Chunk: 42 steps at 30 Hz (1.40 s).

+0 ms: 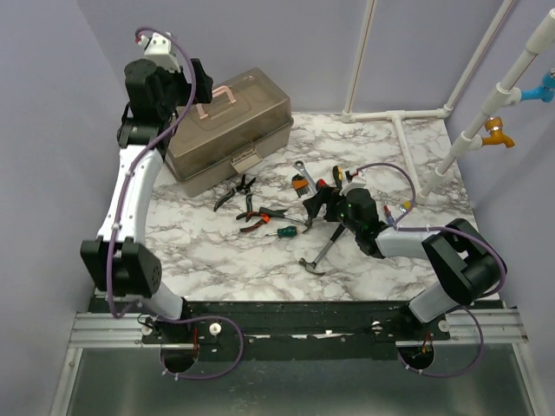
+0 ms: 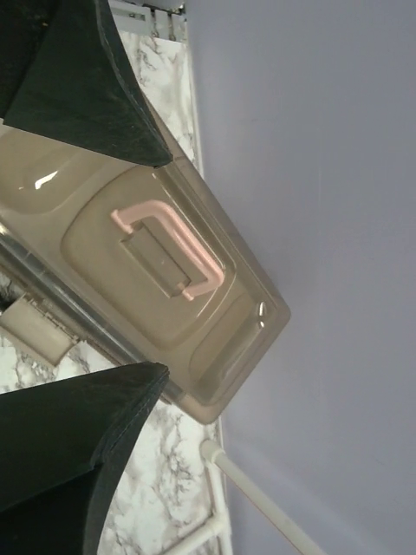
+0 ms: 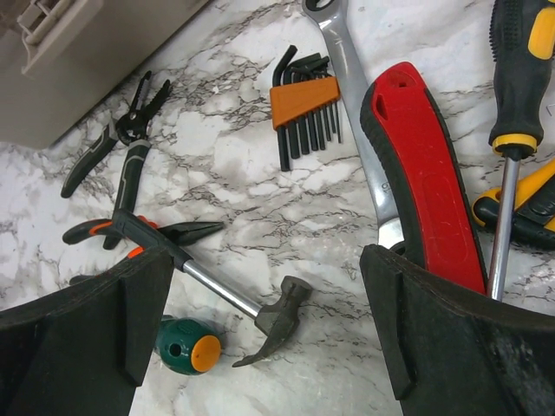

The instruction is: Pack the tool kit

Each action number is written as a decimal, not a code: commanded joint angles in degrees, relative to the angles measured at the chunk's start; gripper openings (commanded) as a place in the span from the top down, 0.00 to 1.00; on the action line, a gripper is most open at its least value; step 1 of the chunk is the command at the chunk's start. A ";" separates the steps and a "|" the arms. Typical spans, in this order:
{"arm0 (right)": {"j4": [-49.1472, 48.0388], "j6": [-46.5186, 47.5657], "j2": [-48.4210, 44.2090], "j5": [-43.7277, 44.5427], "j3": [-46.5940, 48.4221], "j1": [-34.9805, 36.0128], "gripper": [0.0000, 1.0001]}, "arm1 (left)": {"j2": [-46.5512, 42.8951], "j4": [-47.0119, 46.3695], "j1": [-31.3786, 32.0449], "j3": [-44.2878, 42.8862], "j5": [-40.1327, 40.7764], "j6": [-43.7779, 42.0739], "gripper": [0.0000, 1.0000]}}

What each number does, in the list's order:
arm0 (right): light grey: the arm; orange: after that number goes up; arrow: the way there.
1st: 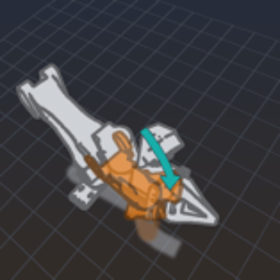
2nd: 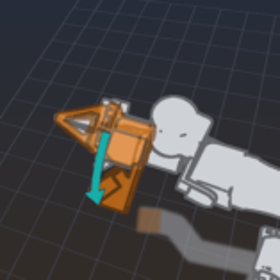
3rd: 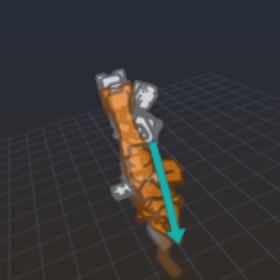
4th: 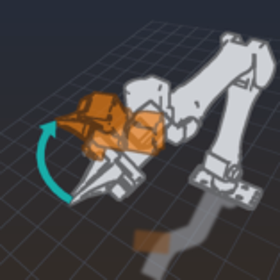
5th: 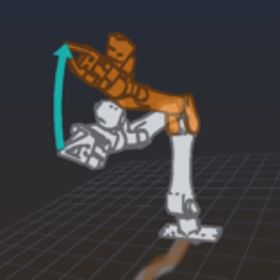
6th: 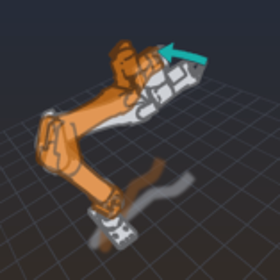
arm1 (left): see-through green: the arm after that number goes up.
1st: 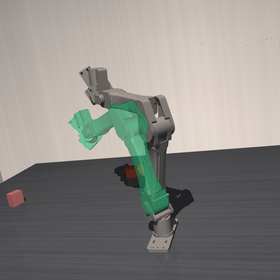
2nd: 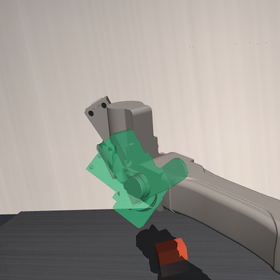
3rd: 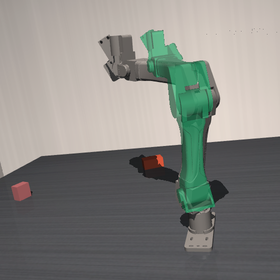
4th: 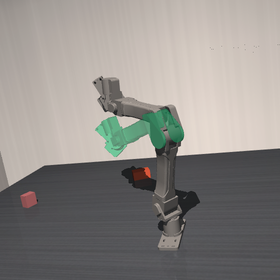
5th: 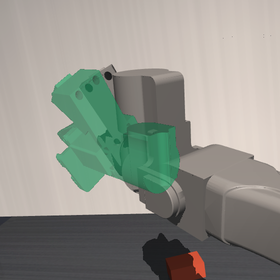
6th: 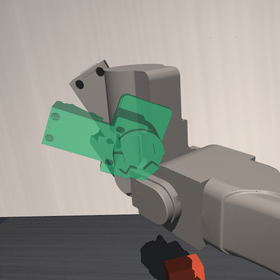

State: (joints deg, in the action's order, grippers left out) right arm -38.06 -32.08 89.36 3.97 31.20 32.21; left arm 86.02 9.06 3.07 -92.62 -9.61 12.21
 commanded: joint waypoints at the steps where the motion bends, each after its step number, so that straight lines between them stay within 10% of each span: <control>1: -4.17 0.11 -0.08 -1.85 -1.61 0.31 0.00 | 15.63 17.45 -2.19 -19.74 -7.63 -5.26 0.03; 14: -2.37 -0.53 -1.62 -2.72 -1.96 0.31 0.00 | 34.03 21.95 -4.53 -37.40 -18.72 -5.10 0.05; 35: 1.94 -0.72 1.10 -2.03 1.45 0.27 0.00 | 34.47 23.24 -6.32 -29.46 -24.59 -5.45 0.25; 42: 2.53 -0.77 0.40 -1.15 1.30 0.30 0.00 | 33.84 20.50 -6.33 -28.35 -24.42 -3.17 0.96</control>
State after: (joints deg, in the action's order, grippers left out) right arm -36.67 -32.56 89.65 2.04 31.55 32.21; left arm 121.10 31.31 -3.42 -122.04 -32.27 7.20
